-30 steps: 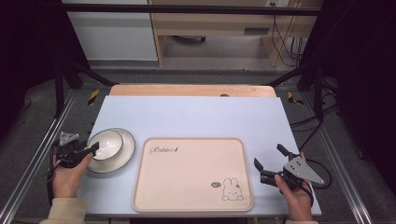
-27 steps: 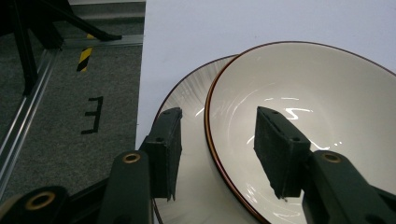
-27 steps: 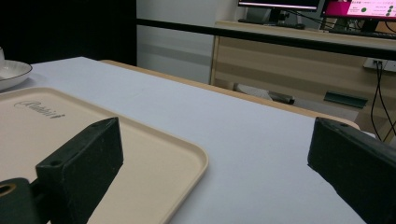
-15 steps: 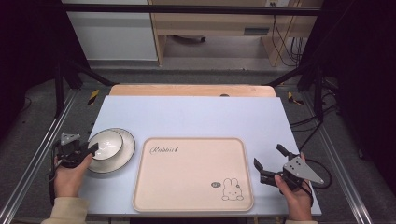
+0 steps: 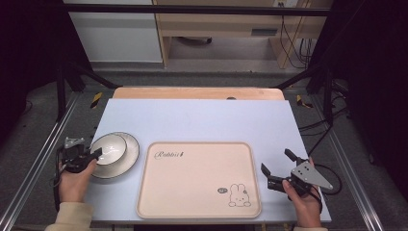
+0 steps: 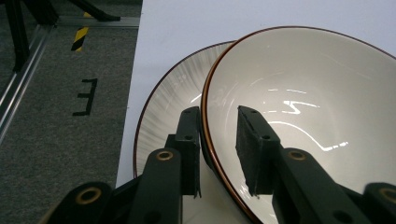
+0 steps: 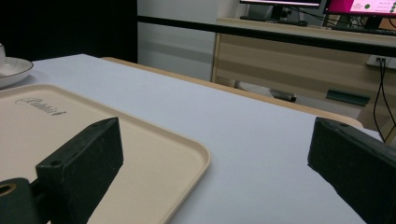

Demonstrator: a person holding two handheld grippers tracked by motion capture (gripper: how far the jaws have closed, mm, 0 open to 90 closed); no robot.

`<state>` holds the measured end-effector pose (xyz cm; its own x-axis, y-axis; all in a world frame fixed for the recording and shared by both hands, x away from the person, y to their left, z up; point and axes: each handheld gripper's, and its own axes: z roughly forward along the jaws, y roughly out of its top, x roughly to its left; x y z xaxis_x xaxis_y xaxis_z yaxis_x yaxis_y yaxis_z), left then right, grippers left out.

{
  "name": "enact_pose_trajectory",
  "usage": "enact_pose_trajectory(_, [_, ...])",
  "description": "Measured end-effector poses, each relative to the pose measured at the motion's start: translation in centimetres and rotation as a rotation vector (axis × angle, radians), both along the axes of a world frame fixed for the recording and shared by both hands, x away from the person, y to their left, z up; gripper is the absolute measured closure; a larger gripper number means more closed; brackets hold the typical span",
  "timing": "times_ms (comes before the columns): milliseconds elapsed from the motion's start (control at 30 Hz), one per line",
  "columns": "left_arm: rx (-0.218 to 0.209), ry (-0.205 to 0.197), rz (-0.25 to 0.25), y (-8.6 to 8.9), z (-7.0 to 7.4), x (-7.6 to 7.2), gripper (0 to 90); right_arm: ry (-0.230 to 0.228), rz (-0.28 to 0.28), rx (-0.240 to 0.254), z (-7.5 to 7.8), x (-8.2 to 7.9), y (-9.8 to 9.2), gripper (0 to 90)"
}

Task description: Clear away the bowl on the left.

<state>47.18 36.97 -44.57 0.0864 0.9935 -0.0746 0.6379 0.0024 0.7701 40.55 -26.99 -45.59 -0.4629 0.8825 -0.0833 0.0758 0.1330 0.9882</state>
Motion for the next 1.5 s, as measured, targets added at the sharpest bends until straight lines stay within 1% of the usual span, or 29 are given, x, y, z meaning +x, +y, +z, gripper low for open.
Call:
enact_pose_trajectory(33, [-0.012,-0.001,0.005,0.1,-0.1,0.0,74.8,0.000,0.000,0.000,0.0,0.0,0.0,3.6])
enact_pose_trajectory(67, [-0.022,-0.001,0.007,0.2,-0.1,0.0,75.3,-0.002,0.001,-0.001,0.0,0.0,0.0,3.5])
enact_pose_trajectory(200, [-0.027,-0.005,0.013,0.4,-0.2,0.1,78.4,-0.003,0.003,-0.001,0.0,0.0,0.0,3.5])
enact_pose_trajectory(233, [-0.032,-0.006,0.008,0.5,-0.3,0.2,80.8,0.000,0.002,-0.001,0.0,0.0,0.0,3.5])
enact_pose_trajectory(467, [-0.059,-0.014,0.003,0.7,-0.2,0.1,81.7,0.002,0.004,-0.003,-0.1,0.0,0.1,3.5])
enact_pose_trajectory(567, [-0.094,-0.026,0.005,0.9,-0.1,-0.1,82.1,0.000,0.004,-0.001,0.0,0.0,0.0,3.5])
enact_pose_trajectory(600, [-0.094,-0.026,0.005,0.9,-0.1,-0.1,82.2,0.000,0.004,-0.002,0.0,0.0,0.0,3.5])
enact_pose_trajectory(633, [-0.117,-0.034,0.006,1.1,0.2,-0.3,81.9,0.000,0.003,-0.001,0.0,0.0,0.0,3.5])
enact_pose_trajectory(733, [-0.115,-0.034,0.002,1.1,0.3,-0.4,81.6,0.000,0.001,-0.002,0.0,0.0,-0.1,3.5])
enact_pose_trajectory(800, [-0.145,-0.037,-0.006,1.1,0.3,-0.4,81.6,-0.002,0.002,-0.001,0.0,0.0,-0.1,3.5])
enact_pose_trajectory(833, [-0.145,-0.037,-0.006,1.1,0.3,-0.4,81.7,-0.001,0.003,-0.001,0.0,0.0,0.0,3.5])
enact_pose_trajectory(867, [-0.180,-0.050,-0.010,0.9,0.5,-0.4,81.7,-0.001,0.003,-0.002,0.0,0.0,0.0,3.5])
enact_pose_trajectory(967, [-0.203,-0.063,-0.025,0.6,0.9,-0.5,81.7,-0.003,0.003,-0.002,0.0,0.0,0.0,3.5])
enact_pose_trajectory(1067, [-0.203,-0.069,-0.046,0.0,1.2,-0.6,81.6,-0.001,0.001,-0.001,0.0,0.0,-0.1,3.5])
enact_pose_trajectory(1100, [-0.203,-0.069,-0.046,0.0,1.2,-0.6,81.6,-0.002,0.001,-0.001,0.0,0.0,-0.1,3.5])
enact_pose_trajectory(1133, [-0.202,-0.073,-0.057,-0.5,1.3,-0.5,81.6,-0.001,0.002,-0.001,0.0,0.0,-0.1,3.5])
enact_pose_trajectory(1200, [-0.200,-0.073,-0.066,-0.7,1.4,-0.5,81.6,-0.002,0.002,-0.002,0.0,0.0,-0.1,3.5])
enact_pose_trajectory(1233, [-0.199,-0.076,-0.079,-1.1,1.4,-0.5,81.6,-0.003,0.003,-0.002,0.0,0.0,0.0,3.5])
enact_pose_trajectory(1267, [-0.199,-0.076,-0.079,-1.1,1.4,-0.5,81.6,-0.003,0.003,-0.002,0.0,0.0,0.0,3.5])
enact_pose_trajectory(1333, [-0.196,-0.078,-0.101,-2.0,1.6,-0.5,81.6,-0.002,0.005,-0.007,0.0,0.0,0.0,3.5])
enact_pose_trajectory(1400, [-0.191,-0.082,-0.116,-2.5,1.7,-0.5,81.6,-0.003,0.007,-0.011,0.0,0.0,0.1,3.5])
enact_pose_trajectory(1433, [-0.191,-0.082,-0.116,-2.5,1.7,-0.5,81.6,-0.006,0.008,-0.014,0.0,0.0,0.1,3.5])
enact_pose_trajectory(1467, [-0.194,-0.087,-0.126,-3.1,1.8,-0.6,81.6,-0.005,0.008,-0.012,0.1,0.0,0.1,3.5])
enact_pose_trajectory(1500, [-0.190,-0.086,-0.136,-3.3,1.9,-0.6,81.6,-0.008,0.009,-0.010,0.1,0.0,0.1,3.5])
